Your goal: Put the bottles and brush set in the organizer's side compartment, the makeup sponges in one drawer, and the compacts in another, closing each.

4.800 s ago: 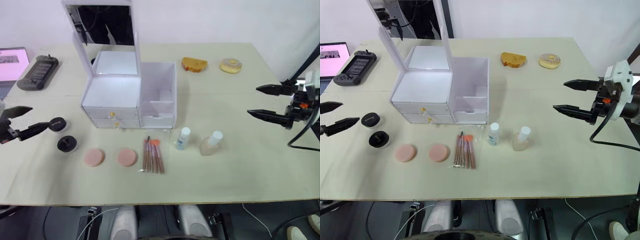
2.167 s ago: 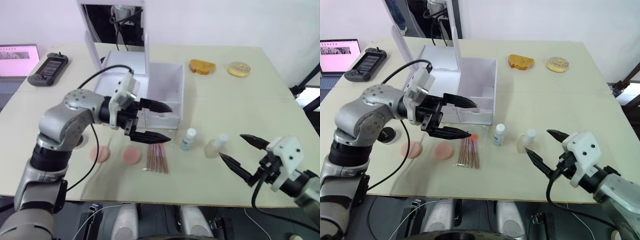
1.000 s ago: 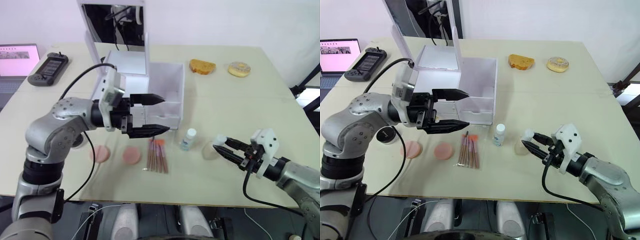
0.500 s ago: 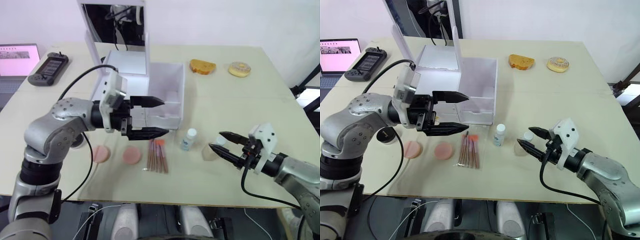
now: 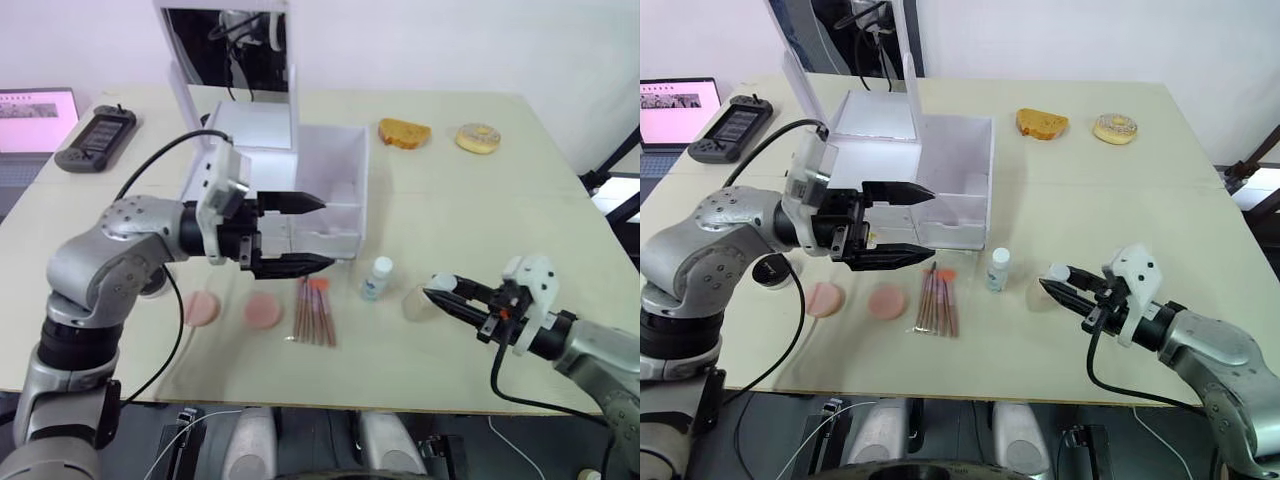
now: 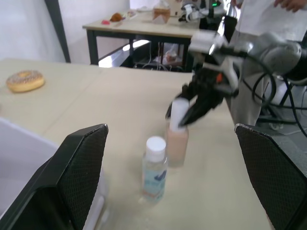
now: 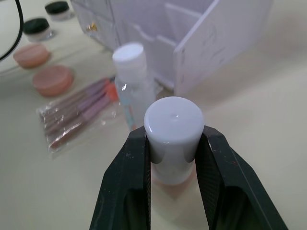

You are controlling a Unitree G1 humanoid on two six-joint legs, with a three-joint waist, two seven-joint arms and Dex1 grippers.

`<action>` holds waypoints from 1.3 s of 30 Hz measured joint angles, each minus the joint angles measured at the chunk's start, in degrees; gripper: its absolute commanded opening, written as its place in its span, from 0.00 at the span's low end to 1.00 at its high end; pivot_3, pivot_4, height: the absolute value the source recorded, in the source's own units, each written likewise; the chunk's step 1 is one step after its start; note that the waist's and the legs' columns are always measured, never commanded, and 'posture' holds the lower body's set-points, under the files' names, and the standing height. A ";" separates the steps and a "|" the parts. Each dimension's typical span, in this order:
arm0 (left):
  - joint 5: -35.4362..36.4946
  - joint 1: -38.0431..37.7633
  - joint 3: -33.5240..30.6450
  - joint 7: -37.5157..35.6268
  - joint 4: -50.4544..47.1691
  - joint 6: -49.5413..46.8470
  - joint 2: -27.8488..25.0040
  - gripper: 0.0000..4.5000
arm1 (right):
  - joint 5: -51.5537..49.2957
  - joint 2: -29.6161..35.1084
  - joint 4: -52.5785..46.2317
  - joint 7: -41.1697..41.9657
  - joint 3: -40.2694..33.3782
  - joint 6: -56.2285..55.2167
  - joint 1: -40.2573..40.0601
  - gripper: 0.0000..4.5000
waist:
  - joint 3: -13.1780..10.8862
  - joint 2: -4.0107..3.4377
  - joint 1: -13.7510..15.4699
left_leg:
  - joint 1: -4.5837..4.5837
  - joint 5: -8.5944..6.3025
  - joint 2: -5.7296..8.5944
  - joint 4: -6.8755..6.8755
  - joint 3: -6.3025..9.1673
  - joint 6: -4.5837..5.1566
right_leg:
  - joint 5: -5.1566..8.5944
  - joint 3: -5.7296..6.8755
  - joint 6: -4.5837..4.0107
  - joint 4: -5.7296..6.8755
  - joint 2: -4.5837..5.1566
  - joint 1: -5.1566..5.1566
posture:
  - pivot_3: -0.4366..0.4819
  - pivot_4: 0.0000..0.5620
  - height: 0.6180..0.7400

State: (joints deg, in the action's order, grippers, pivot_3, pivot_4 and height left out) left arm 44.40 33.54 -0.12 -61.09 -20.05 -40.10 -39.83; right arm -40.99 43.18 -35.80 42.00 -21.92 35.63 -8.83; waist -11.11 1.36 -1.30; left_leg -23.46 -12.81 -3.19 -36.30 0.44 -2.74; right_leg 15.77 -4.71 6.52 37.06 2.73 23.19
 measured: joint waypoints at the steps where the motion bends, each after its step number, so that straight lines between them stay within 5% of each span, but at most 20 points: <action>1: -0.28 -0.49 -0.41 -0.16 0.66 0.60 -0.57 1.00 | -0.92 1.24 0.05 -0.08 -1.18 0.63 1.72 0.17 | 0.00 -0.01 -0.04 | 0.00 0.00 0.00 0.00 -0.01 0.00 | -0.01 -0.01 -0.02 0.00 0.00 0.03 | 0.48 0.27 1.00; 5: -2.02 -4.14 -3.30 -0.41 2.35 2.63 -3.11 1.00 | -10.15 8.56 3.35 -2.61 -2.73 10.17 16.62 0.17 | -0.03 0.02 -0.78 | 0.02 0.00 -0.06 0.03 0.02 0.00 | -0.03 0.02 -0.07 0.01 -0.04 0.02 | 0.48 0.27 1.00; 9: -4.04 -8.82 -6.22 -0.93 2.65 6.13 -5.40 1.00 | -10.79 11.64 7.74 -4.05 4.54 14.18 33.34 0.17 | -0.05 -0.02 -1.42 | -0.03 0.00 -0.07 0.13 -0.12 0.00 | -0.03 -0.07 -0.07 -0.02 -0.02 0.19 | 0.48 0.27 1.00; 17: -4.37 -19.71 -15.75 1.44 -1.86 9.81 -6.96 1.00 | -2.24 2.94 18.68 -9.00 24.16 22.58 63.08 0.17 | -0.08 -0.02 -1.25 | -0.13 0.00 -0.23 0.19 -0.16 0.00 | -0.03 0.00 -0.09 0.01 -0.08 0.34 | 0.48 0.27 1.00; 24: -4.36 -24.53 -18.68 5.44 -5.58 10.53 -6.07 1.00 | 0.32 -6.50 25.08 -12.49 28.54 29.51 66.24 0.17 | -0.08 -0.01 -0.78 | -1.06 0.01 -0.21 -0.04 -0.16 0.00 | -0.19 0.05 0.13 0.14 -0.05 1.13 | 0.48 0.27 1.00; 39: -4.18 -25.92 -19.82 7.53 -7.00 10.70 -6.17 1.00 | 6.39 -15.83 27.02 -19.59 28.34 34.26 62.26 0.17 | -0.07 -0.01 -1.23 | -1.02 0.01 -0.28 0.03 -0.15 0.00 | -0.20 0.07 0.13 0.24 -0.16 1.21 | 0.48 0.27 1.00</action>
State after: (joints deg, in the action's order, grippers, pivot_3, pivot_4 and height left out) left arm 40.22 7.62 -19.93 -53.56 -27.05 -29.40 -46.00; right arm -34.60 27.35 -8.78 22.41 6.42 69.89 53.43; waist -11.18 1.35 -2.54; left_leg -24.48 -12.80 -3.47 -36.27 0.29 -2.74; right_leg 15.57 -4.64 6.65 37.30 2.57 24.40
